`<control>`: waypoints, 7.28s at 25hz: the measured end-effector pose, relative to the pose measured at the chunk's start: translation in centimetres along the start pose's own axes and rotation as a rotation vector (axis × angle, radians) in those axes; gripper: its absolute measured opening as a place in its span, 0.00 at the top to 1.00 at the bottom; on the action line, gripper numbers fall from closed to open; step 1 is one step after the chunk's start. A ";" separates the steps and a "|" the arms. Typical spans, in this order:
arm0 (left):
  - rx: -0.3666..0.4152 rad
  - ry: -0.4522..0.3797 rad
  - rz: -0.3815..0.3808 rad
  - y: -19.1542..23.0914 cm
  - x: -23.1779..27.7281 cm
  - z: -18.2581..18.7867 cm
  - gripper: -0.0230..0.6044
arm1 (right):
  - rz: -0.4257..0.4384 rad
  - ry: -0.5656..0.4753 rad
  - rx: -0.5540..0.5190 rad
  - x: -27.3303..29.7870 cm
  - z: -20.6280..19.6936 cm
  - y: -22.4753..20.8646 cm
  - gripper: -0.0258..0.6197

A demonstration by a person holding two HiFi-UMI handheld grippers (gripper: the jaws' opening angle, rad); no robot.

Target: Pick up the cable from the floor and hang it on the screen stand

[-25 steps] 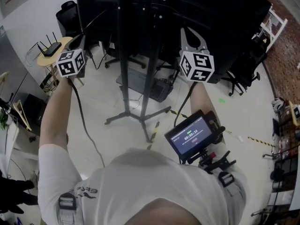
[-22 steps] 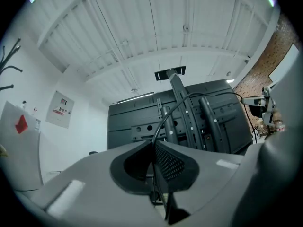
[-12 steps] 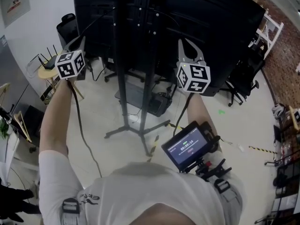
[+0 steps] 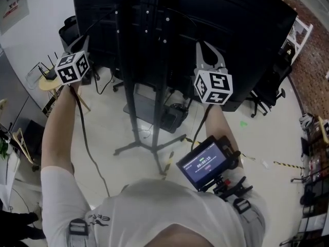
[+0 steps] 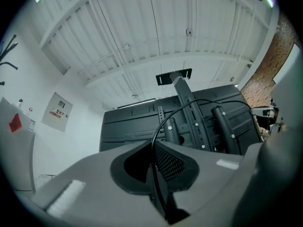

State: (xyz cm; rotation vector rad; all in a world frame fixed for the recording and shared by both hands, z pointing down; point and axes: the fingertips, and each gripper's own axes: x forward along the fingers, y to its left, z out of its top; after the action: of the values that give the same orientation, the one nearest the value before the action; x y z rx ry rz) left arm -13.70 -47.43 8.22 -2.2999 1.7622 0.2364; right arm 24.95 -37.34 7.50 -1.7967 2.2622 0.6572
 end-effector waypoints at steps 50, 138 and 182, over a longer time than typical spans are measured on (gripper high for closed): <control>-0.163 -0.038 -0.301 0.0 19.0 -4.2 0.93 | -0.323 0.208 -0.153 6.5 -6.1 -1.4 0.92; -0.054 0.153 0.058 -3.5 -23.0 -14.4 0.96 | 0.290 0.247 0.141 -9.1 -11.8 22.7 0.94; -0.072 0.290 0.013 -11.2 -39.4 -22.1 0.96 | 0.326 0.468 0.202 -28.1 -19.1 27.7 0.94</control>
State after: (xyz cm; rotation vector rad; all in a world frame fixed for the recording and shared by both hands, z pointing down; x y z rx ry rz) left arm -13.55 -14.34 40.97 -2.4782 1.9296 -0.0355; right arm 8.08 -16.33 42.10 -1.6280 2.8388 0.0332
